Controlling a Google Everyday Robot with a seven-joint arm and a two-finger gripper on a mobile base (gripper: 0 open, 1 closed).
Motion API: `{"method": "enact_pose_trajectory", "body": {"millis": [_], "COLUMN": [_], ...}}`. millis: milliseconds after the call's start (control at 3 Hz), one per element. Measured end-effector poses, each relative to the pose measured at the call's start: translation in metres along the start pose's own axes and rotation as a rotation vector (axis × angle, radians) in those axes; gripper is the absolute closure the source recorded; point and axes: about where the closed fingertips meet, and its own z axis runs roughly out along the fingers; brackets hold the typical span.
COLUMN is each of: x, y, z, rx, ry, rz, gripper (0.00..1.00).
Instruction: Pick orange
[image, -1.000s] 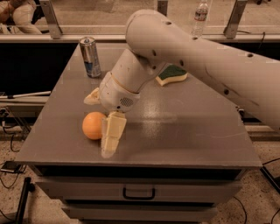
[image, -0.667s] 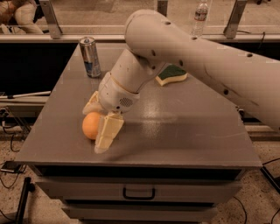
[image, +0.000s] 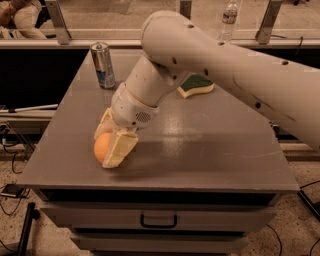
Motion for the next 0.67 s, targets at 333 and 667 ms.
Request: {"method": "enact_pose_trajectory", "body": {"millis": [333,667], "x": [-0.010,-0.018], "y": [-0.005,-0.012], "z": [-0.028,-0.069], "rx": [0.068,0.156], "ry": [-0.087,-0.135], "rz": [-0.044,-0.095], "gripper": [1.00,1.00]}}
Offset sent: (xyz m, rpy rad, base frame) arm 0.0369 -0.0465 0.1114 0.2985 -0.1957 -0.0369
